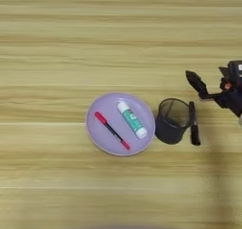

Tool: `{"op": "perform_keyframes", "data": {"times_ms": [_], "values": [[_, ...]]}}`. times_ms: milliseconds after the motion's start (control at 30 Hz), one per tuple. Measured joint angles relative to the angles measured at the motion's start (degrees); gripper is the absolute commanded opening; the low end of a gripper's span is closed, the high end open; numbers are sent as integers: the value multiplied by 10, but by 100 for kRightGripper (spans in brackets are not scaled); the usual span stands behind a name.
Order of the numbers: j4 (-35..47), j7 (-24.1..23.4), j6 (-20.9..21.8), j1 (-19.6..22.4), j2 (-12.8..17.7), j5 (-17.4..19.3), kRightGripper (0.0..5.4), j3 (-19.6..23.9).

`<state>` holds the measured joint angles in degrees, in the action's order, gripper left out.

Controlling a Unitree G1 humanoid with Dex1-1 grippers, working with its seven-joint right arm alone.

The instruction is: Move the objects on the table

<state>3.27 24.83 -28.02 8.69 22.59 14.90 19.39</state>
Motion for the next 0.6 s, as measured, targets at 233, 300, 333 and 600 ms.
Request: {"op": "perform_keyframes", "data": {"times_ms": [233,300,333,600], "values": [[-31,-9,9,-22,35,-10,537,38],[-44,-17,13,-25,38,-20,537,39],[-53,-20,17,-25,38,-25,537,39],[-84,-31,34,-38,35,-48,537,21]]}}
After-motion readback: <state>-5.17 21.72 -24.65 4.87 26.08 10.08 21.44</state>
